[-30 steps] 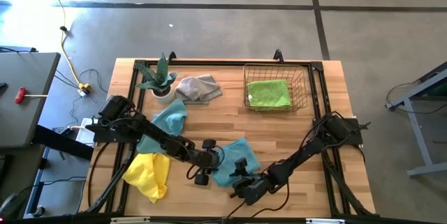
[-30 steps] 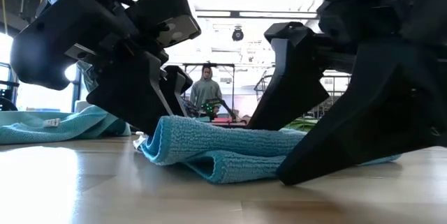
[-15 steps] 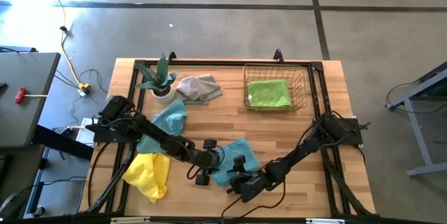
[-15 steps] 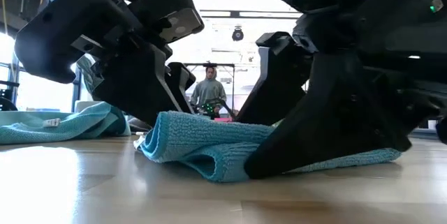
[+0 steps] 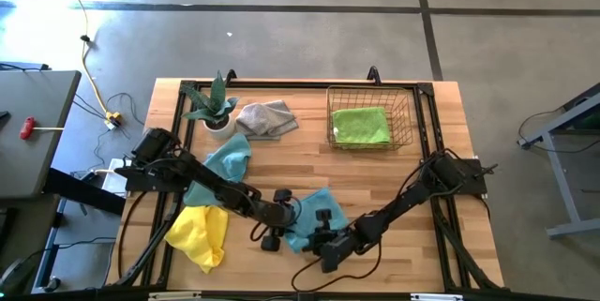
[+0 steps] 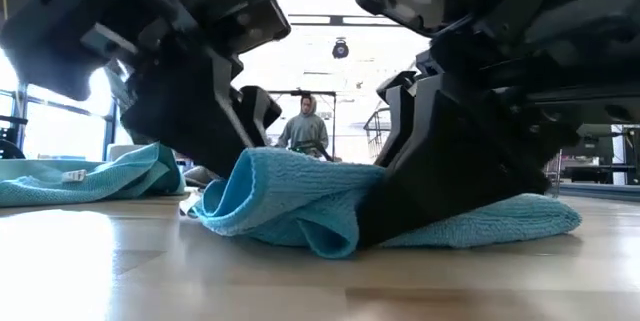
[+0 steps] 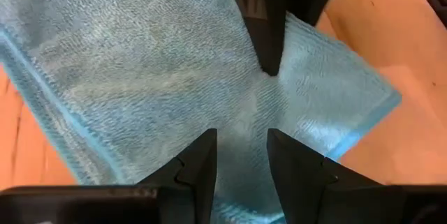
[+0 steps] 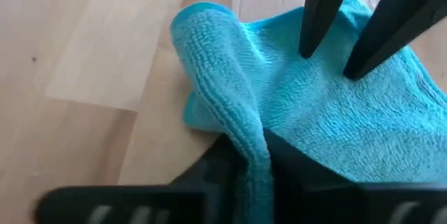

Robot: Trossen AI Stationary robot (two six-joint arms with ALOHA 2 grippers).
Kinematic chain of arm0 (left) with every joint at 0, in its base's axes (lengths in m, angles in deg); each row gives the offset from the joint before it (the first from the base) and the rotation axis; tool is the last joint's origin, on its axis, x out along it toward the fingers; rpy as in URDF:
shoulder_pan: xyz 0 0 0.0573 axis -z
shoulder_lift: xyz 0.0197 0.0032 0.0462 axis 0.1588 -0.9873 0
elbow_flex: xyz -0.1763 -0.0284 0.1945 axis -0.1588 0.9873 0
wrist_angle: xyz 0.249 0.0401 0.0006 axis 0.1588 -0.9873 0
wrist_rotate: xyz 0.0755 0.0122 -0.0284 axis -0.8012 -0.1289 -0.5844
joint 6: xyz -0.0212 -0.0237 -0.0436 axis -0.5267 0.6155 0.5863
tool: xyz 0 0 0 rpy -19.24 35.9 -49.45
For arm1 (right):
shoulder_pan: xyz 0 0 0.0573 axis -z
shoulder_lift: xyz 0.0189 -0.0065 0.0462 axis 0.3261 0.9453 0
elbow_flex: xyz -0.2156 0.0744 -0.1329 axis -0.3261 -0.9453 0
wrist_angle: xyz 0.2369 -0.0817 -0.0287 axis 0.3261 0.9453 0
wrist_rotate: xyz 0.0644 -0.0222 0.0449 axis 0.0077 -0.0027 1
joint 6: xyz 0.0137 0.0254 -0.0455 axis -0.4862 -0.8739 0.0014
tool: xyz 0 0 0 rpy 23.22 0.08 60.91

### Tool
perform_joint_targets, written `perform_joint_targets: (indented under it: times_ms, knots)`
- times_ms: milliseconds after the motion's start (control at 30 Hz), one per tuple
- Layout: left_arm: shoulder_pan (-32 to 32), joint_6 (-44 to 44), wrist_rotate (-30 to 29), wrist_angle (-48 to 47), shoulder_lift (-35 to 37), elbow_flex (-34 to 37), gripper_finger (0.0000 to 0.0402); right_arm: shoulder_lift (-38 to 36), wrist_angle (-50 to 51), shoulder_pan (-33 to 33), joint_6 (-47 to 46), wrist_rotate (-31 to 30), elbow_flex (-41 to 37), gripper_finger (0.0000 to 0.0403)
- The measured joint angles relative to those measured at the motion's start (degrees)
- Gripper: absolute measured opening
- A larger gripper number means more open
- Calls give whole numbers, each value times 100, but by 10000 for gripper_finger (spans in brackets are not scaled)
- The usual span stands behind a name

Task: Fold microfiber towels
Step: Put the folded blue microfiber towel into the wire basket

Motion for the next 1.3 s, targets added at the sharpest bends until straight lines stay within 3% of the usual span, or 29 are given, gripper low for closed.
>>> perform_joint_targets:
  times_ms: [67,233,400,733,1000,1300]
  knots:
    - [2,4,4,8,71,1,117,-1,3,2,-96,78,-2,11]
    - [51,-34,146,-144,557,-1,117,-51,132,55,-662,340,67,16]
    - [232,-45,160,-870,1304,-1,117,-340,630,301,-1178,1196,220,5]
    - [710,-41,-609,-1859,2617,-1,117,-1445,1907,981,-1988,1382,345,2]
    - [896,-175,-1226,-2367,3235,4,117,-2778,3220,1814,-1448,1251,345,1]
    - [628,-392,-1759,-2777,3537,-11,117,-4453,4629,3025,-77,1037,350,0]
